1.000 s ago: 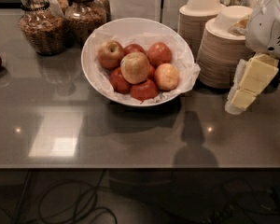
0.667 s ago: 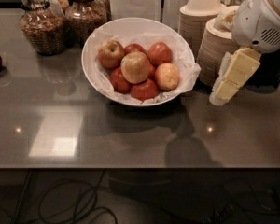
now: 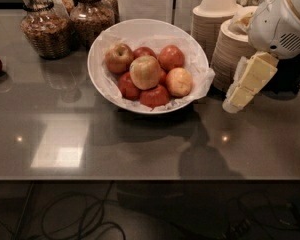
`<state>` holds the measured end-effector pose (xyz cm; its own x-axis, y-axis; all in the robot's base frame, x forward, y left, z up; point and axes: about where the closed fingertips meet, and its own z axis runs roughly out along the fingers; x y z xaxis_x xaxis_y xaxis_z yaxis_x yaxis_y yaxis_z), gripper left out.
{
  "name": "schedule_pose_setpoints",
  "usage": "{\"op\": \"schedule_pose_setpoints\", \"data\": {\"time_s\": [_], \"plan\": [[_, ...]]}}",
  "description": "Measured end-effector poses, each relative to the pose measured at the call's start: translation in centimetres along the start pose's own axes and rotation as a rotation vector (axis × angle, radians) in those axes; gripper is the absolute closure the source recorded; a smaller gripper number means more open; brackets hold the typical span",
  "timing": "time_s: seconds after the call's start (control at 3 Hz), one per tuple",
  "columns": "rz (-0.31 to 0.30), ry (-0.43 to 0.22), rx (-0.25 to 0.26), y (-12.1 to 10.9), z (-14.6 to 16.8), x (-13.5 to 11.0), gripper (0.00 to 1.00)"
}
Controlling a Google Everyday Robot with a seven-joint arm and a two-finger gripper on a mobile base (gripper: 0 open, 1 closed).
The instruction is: Pick apple from white bowl
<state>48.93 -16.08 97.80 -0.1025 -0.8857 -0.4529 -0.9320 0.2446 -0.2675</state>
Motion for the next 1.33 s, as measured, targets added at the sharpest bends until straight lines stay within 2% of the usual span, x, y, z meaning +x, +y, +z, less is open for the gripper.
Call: {"op": "schedule_pose_setpoints", "data": {"time_s": [0.33,0.67,1.0,1.33], "plan": [[0.025,-0.154,-0.004,-0.9,2.4,-1.3,0.0],[0.028,-0.324,-0.032,-1.6,4.1,-4.9,0.0],[0.009,-0.408,-0.052,-1.7,5.3,-8.1,0.0],[-0.027,-0.41,-0.071,-1.1,6.8,-10.1,0.02]]}}
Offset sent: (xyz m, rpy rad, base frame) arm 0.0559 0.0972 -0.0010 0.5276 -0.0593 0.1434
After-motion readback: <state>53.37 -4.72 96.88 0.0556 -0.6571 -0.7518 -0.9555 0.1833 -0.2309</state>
